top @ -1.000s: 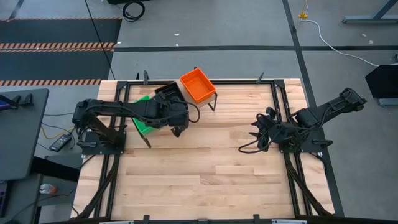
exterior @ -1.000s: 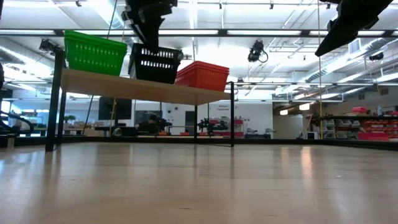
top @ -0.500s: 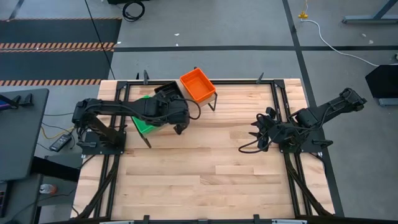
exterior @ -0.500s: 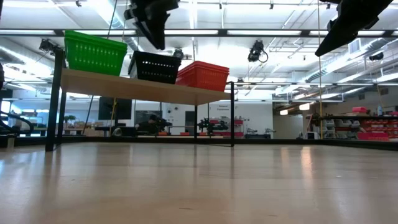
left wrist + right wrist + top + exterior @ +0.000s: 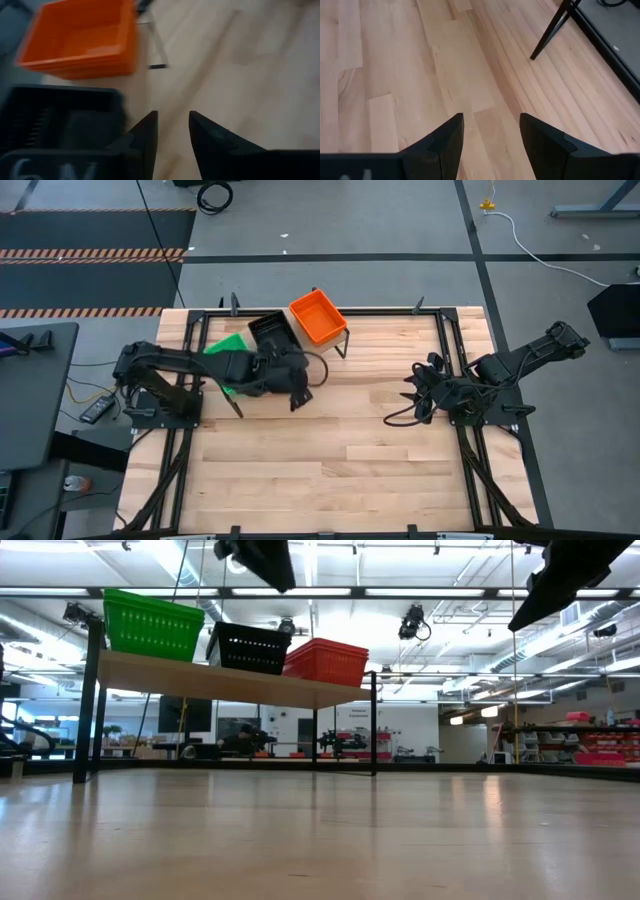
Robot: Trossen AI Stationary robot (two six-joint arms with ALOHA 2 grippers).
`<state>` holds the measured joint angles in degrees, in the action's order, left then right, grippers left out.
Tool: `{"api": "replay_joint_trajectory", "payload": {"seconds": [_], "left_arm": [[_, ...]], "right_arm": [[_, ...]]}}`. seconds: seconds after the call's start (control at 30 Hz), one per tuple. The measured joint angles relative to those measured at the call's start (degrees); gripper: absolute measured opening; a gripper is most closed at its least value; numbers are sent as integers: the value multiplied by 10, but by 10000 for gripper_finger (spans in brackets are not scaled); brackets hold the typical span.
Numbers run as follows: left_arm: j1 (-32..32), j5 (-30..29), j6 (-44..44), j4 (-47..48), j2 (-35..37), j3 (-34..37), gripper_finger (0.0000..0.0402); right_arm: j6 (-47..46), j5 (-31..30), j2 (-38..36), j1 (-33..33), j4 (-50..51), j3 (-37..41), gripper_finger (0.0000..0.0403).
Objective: Stack baskets on shelf by color
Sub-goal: Return to Home Position
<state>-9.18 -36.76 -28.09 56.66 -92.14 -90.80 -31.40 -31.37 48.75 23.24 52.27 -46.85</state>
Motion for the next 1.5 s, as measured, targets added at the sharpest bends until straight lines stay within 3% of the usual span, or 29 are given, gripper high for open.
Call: {"api": "replay_joint_trajectory", "payload": {"seconds": [0.17,0.37,0.5,0.63,0.9,1.13,1.3,1.5], "left_arm": [[-76,-8,-26,-33,0,0,117],[-161,-153,-8,-142,0,75,117],[-196,-161,2,-204,0,134,117],[-234,-168,10,-225,0,144,116],[-288,-93,102,-321,2,144,116],[-251,-56,195,-341,19,144,110],[-184,74,214,-347,30,144,66],[-163,133,251,-384,31,156,7]], "right_arm": [[-6,7,0,0,-6,0,199],[22,10,0,14,-130,20,199],[77,14,0,28,-240,54,199],[90,34,0,31,-285,60,199],[82,70,0,31,-309,60,199],[68,59,0,31,-309,60,199],[56,55,2,39,-296,60,199],[47,25,5,61,-258,60,191]]}}
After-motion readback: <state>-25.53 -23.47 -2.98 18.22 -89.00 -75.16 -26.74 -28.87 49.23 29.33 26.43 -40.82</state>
